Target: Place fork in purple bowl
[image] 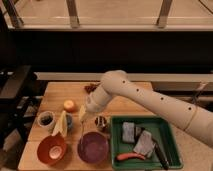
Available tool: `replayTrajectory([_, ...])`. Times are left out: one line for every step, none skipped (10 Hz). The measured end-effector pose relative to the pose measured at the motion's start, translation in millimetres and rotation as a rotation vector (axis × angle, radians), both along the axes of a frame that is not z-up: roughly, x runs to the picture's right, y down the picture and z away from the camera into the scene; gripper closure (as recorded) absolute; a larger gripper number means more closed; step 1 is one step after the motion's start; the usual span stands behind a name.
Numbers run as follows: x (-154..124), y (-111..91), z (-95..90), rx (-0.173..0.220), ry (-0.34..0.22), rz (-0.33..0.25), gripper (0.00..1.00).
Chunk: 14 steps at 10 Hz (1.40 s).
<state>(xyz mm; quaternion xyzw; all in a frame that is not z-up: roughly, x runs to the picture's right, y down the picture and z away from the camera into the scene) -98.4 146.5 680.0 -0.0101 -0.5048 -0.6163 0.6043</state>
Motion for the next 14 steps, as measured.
replayTrajectory([-2, 15, -2.2, -0.009, -0.021, 0.013, 0.85])
replayTrajectory([-1, 22, -1.6, -0.011, -0.028, 0.024, 0.77])
replayTrajectory([-1, 29, 2.2, -0.011, -0.036, 0.04, 0.65])
replayTrajectory([1, 33, 6.3, -0.008, -0.036, 0.053, 0.55])
replayTrajectory([7, 34, 10.8, -0.005, -0.027, 0.066, 0.47])
replayTrajectory([15, 35, 16.9, -0.005, -0.014, 0.082, 0.36])
replayTrajectory([19, 37, 22.2, -0.01, -0.006, 0.091, 0.26])
replayTrajectory([21, 43, 27.2, -0.02, 0.002, 0.099, 0.22])
replayTrajectory([23, 47, 31.9, -0.031, 0.01, 0.111, 0.22])
replayTrajectory([27, 51, 35.8, -0.041, 0.018, 0.126, 0.22])
replayTrajectory([29, 53, 37.2, -0.05, 0.023, 0.136, 0.22])
replayTrajectory([29, 56, 37.0, -0.065, 0.02, 0.144, 0.22])
replayTrajectory([34, 56, 35.2, -0.072, 0.015, 0.159, 0.22])
replayTrajectory([33, 57, 35.4, -0.072, 0.013, 0.157, 0.22])
